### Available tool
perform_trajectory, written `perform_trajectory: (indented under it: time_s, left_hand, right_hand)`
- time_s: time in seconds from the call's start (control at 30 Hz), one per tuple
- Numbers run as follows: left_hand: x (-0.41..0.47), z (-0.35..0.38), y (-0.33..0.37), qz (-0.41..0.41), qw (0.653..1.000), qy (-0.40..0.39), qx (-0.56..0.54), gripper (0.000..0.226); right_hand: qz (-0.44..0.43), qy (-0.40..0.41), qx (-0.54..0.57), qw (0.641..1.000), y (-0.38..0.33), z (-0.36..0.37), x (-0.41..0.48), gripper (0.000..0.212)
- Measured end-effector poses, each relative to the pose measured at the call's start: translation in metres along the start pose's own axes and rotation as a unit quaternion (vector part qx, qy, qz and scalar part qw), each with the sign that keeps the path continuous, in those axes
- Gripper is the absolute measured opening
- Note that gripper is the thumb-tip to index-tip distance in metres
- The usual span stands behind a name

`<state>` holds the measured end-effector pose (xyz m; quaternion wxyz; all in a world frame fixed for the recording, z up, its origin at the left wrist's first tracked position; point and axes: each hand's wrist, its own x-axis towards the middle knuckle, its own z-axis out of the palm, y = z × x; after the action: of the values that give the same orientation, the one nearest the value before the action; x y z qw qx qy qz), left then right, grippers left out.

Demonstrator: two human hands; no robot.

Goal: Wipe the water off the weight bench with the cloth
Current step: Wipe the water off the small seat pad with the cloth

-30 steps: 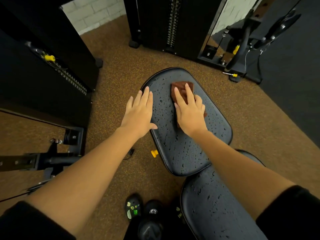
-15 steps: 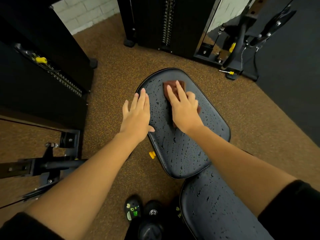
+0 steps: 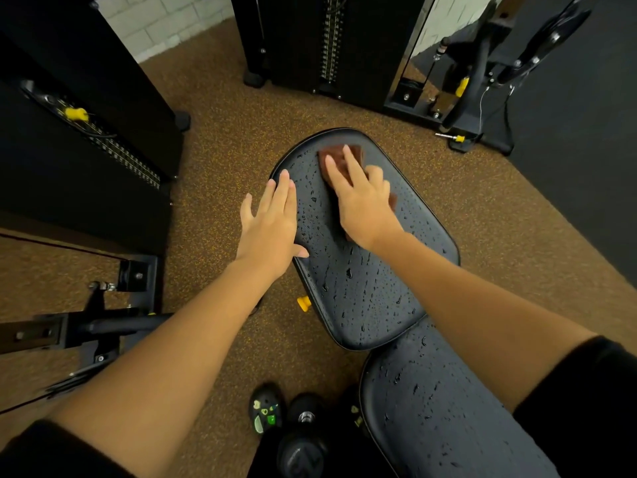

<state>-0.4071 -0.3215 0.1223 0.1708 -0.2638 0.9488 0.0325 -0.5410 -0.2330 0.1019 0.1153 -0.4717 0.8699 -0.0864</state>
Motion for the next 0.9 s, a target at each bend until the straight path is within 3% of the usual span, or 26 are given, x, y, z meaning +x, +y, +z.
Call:
perform_trajectory:
  time_s: [0.23,0.5,0.77,0.9]
  left_hand:
    - [0.001,0.001,-0.001,0.004,1.0,0.01,0.009,0.109]
    - [0.0,0.002,-0.001,0.003,1.0,0.009,0.02,0.108]
    - [0.0,0.002,-0.002,0.003,1.0,0.017,0.017,0.108]
    - [0.0,0.003,-0.001,0.0,1.0,0.017,0.015,0.108]
  right_hand:
    - [0.128,-0.008,0.017,0.992,0.021,-0.011,0.013,0.061]
    - [0.023,-0.005,0.002,1.0,0.012,0.004,-0.019,0.066]
    - [0.141,-0.015,0.029,0.99,0.033,-0.003,-0.007,0.059]
    - [0.111,-0.011,0.03,0.993,0.023,0.0,-0.015,0.064]
